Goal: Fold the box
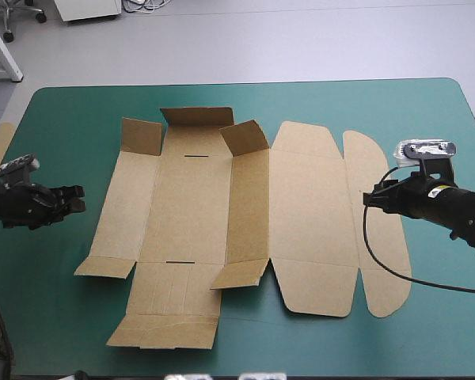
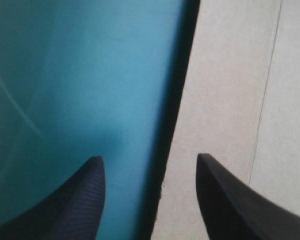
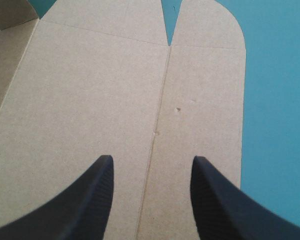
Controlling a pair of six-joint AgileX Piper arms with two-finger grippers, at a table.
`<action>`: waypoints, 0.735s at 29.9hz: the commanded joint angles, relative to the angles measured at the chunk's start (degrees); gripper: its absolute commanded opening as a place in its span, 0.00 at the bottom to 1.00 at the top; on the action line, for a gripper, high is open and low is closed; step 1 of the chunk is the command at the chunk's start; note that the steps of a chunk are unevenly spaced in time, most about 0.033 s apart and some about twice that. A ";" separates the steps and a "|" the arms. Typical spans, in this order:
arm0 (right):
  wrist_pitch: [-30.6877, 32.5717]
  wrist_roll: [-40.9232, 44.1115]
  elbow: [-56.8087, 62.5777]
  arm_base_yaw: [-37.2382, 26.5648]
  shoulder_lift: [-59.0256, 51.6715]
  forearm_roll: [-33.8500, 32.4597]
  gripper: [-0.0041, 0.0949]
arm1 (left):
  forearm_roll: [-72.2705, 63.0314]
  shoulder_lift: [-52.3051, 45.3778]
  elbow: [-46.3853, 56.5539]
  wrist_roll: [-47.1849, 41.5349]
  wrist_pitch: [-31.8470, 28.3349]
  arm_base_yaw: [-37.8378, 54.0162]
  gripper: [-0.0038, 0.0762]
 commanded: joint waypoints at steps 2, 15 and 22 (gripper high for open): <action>-2.38 -0.54 -1.90 0.00 -0.86 1.54 0.51 | -10.42 -0.96 1.48 6.52 1.99 6.79 0.55; -1.95 -0.54 -1.90 0.00 -0.11 1.54 0.51 | -19.34 10.44 1.72 13.12 7.79 6.91 0.55; -1.95 -0.54 -1.90 0.00 -0.11 1.54 0.51 | -19.54 12.72 1.72 14.53 5.84 -0.20 0.55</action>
